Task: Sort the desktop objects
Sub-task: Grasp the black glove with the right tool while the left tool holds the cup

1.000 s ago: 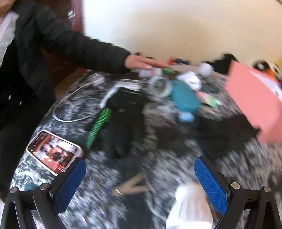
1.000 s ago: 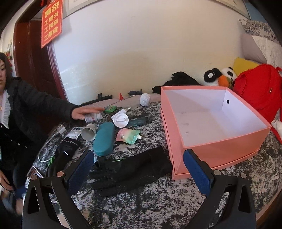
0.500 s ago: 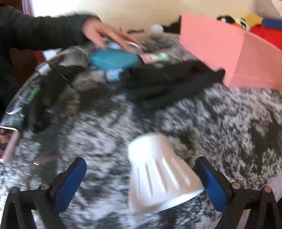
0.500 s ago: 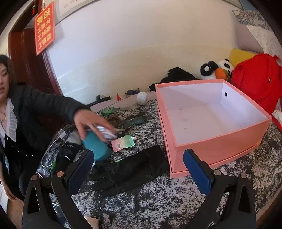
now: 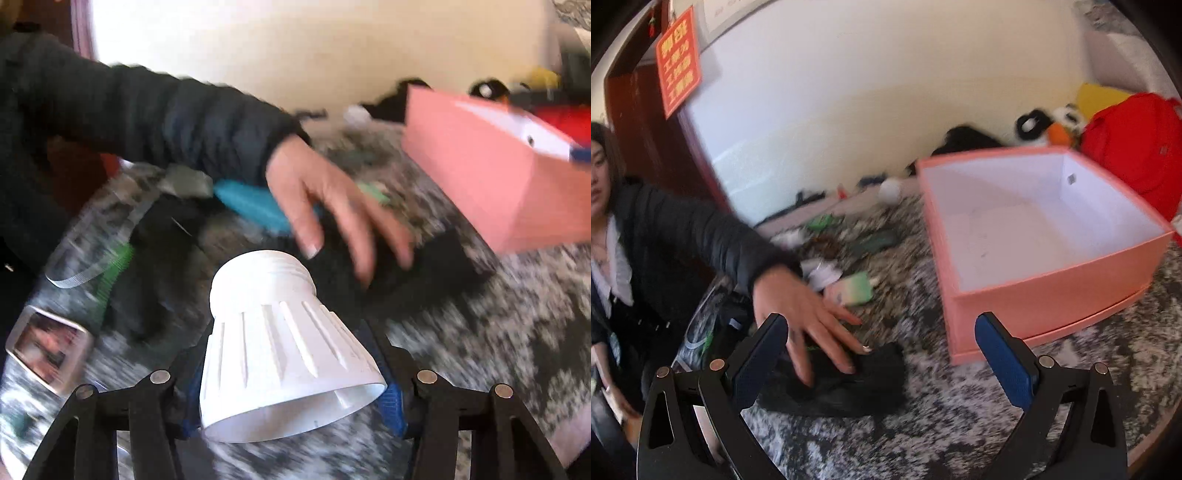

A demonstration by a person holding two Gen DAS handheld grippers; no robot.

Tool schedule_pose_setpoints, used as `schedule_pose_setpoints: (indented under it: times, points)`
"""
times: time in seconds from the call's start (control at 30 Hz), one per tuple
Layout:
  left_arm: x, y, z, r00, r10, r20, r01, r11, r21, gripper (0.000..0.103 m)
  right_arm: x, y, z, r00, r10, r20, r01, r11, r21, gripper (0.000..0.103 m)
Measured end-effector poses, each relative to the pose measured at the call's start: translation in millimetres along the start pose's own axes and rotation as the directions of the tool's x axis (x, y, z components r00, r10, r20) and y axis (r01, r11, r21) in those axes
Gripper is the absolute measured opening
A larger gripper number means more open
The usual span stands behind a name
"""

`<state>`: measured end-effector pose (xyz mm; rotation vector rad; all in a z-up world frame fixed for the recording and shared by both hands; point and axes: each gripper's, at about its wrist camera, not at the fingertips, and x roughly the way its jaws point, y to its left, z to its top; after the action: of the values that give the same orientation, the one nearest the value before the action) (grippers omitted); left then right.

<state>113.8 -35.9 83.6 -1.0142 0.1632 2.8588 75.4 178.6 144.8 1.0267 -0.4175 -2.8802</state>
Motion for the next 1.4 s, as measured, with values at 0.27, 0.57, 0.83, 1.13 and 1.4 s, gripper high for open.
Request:
schedule_pose_setpoints:
  times: [0.27, 0.57, 0.83, 1.13, 1.4]
  points:
    - [-6.9, 41.0, 12.2, 0.999, 0.02, 0.033, -0.018, 0.998, -0.058, 0.062, 54.6, 22.1, -23.1, 0.97, 0.118, -0.211, -0.125, 0.992, -0.018, 0.101]
    - [-4.1, 72.7, -1.2, 1.0, 0.01, 0.004, -0.009, 0.993, -0.118, 0.063, 125.9, 84.1, -67.6, 0.947, -0.154, -0.282, 0.053, 0.941, -0.336, 0.102]
    - [-2.1, 74.3, 0.2, 1.0, 0.008, 0.0, -0.008, 0.991, -0.131, 0.063, 153.9, 78.9, -77.1, 0.94, -0.091, -0.328, -0.025, 0.942, -0.335, 0.103]
    - [-2.4, 71.6, -2.0, 1.0, 0.018, -0.003, -0.019, 0.992, -0.128, 0.063, 136.4, 68.8, -65.0, 0.943, -0.037, -0.331, -0.061, 0.958, -0.282, 0.023]
    - [-3.2, 70.3, -1.0, 1.0, 0.029, 0.001, -0.029, 0.991, -0.128, 0.063, 110.0, 68.6, -54.0, 0.954, 0.045, -0.297, -0.123, 0.961, -0.248, 0.015]
